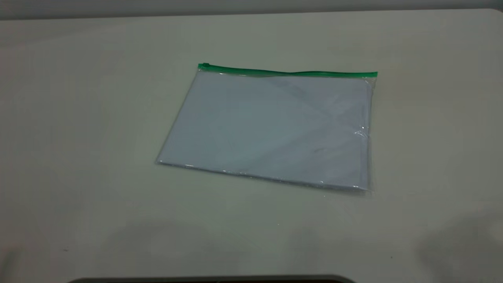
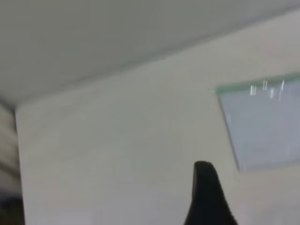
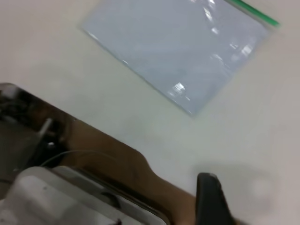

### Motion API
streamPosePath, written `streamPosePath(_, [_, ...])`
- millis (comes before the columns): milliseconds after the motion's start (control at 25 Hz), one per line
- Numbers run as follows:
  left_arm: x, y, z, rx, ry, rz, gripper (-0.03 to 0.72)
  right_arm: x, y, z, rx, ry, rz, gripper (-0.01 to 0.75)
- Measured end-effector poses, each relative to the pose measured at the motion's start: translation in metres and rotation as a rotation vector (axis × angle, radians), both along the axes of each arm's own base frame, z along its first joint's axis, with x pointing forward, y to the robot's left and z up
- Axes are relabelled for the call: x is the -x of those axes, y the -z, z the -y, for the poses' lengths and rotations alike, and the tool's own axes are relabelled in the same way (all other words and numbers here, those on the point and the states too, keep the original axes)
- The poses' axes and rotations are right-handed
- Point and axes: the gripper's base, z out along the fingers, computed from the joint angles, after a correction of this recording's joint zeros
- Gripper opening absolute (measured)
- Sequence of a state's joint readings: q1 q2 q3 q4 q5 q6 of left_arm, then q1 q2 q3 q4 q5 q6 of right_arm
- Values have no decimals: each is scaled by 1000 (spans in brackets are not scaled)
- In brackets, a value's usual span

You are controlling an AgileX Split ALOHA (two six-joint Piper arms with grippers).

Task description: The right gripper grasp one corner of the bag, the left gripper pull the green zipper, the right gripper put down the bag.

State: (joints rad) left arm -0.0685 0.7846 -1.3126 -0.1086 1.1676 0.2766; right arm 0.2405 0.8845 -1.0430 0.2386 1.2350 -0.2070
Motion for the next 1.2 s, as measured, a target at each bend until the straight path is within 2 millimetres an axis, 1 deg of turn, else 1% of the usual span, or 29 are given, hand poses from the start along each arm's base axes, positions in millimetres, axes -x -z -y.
streamPosePath(120, [8, 43, -4, -9, -44, -107, 551, 26, 27, 15, 56, 87, -17, 486])
streamPosePath(280, [19, 103, -7, -6, -109, -259, 551, 54, 70, 31, 119, 195, -49, 484])
streamPosePath(360, [25, 130, -8, -2, -125, -324, 551, 61, 90, 35, 124, 226, -33, 485])
streamPosePath(480, [35, 172, -9, -5, -138, -418, 551, 70, 113, 38, 123, 235, -16, 485])
streamPosePath(560, [42, 191, -9, -4, -145, -455, 551, 74, 119, 39, 113, 235, -6, 485])
streamPosePath(600, [44, 198, -9, 1, -149, -458, 551, 75, 118, 39, 110, 236, 3, 485])
streamPosePath(680, [47, 201, -8, 17, -151, -427, 551, 75, 118, 39, 112, 237, 13, 485])
streamPosePath(800, [50, 201, -8, 28, -152, -400, 551, 75, 118, 39, 111, 237, 14, 485])
streamPosePath(1200, [51, 201, -7, 46, -147, -389, 551, 75, 118, 39, 112, 236, 14, 483])
